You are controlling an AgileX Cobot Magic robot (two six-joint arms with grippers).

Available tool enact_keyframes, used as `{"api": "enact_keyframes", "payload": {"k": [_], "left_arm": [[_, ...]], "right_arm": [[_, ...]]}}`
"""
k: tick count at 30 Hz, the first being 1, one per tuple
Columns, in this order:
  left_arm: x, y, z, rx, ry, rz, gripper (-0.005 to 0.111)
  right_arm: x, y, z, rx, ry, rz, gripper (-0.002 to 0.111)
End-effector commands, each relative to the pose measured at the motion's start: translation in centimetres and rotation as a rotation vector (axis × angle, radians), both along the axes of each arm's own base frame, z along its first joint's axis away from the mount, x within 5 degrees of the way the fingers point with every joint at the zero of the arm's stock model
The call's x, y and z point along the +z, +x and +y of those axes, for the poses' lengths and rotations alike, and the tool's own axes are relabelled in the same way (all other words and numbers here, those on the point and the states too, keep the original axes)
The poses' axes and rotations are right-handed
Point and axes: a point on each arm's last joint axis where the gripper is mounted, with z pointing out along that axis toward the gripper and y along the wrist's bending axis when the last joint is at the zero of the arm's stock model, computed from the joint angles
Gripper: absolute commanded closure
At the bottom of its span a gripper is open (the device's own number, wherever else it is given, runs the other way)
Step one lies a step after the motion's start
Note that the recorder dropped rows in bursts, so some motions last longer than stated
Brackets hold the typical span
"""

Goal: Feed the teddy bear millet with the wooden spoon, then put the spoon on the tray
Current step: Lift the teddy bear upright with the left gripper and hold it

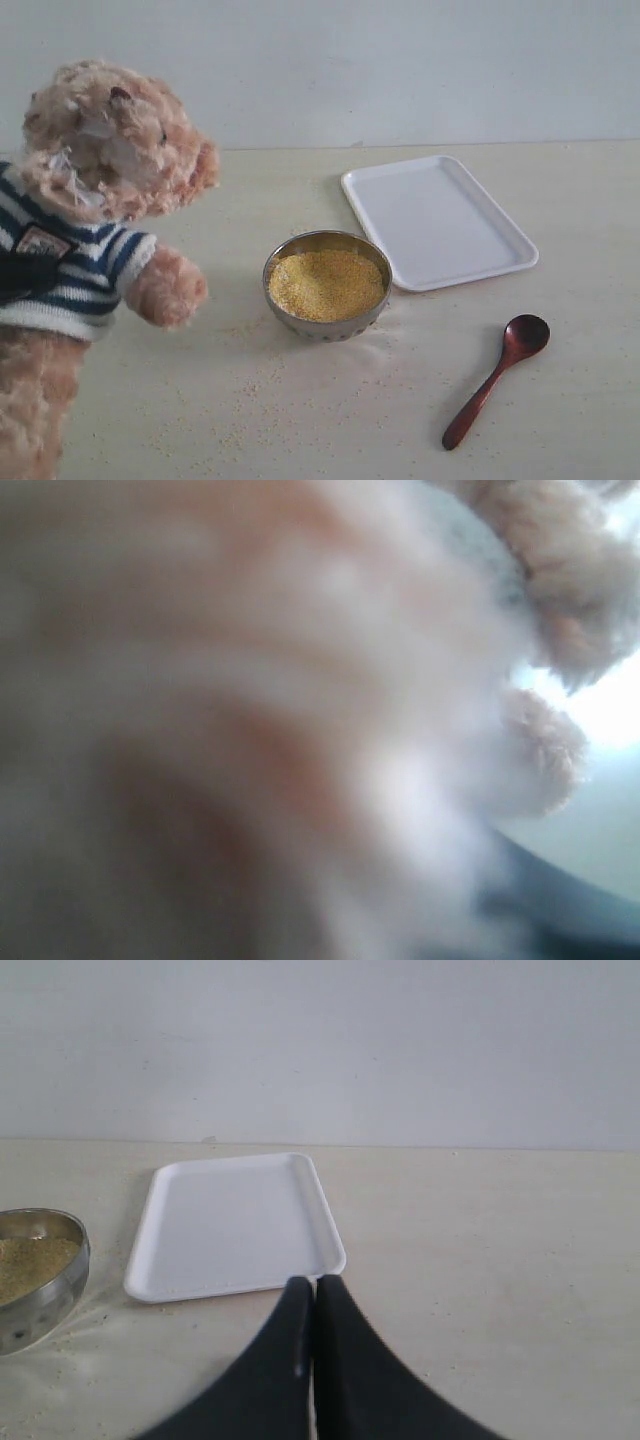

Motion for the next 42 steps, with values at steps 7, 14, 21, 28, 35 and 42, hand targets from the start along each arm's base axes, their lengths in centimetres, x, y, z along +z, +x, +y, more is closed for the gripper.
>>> {"api": "enact_keyframes", "payload": {"k": [7,14,21,28,35,42], "left_arm": [[-3.1,-3.9,-1.3,0.150,-0.170,0.032,0.102],[-4.7,-2.0,-0.2,0.262,-0.194,0.110,0.102],[-6.4,0.8,-0.2,0.059,-0.232,0.188,0.102],[-9.1,3.0,0.0,-0.059,-0.324,0.305,0.102],[-11.2,3.5,1.0,0.002,-0.319,0.368,0.102],[-10.3,3.5,1.2,-0.007,-0.425,0.348,0.102]], "right_arm": [[0.1,0.0,0.0,-0.002,0.000,-0.014,0.108],[0.1,0.0,0.0,-0.002,0.000,-0.014,0.108],[0.1,0.0,0.0,-0.002,0.000,-0.014,0.108],[0.1,0.0,0.0,-0.002,0.000,-0.014,0.108],[0.1,0.0,0.0,-0.002,0.000,-0.014,0.108],[0.1,0.0,0.0,-0.002,0.000,-0.014,0.108]]}}
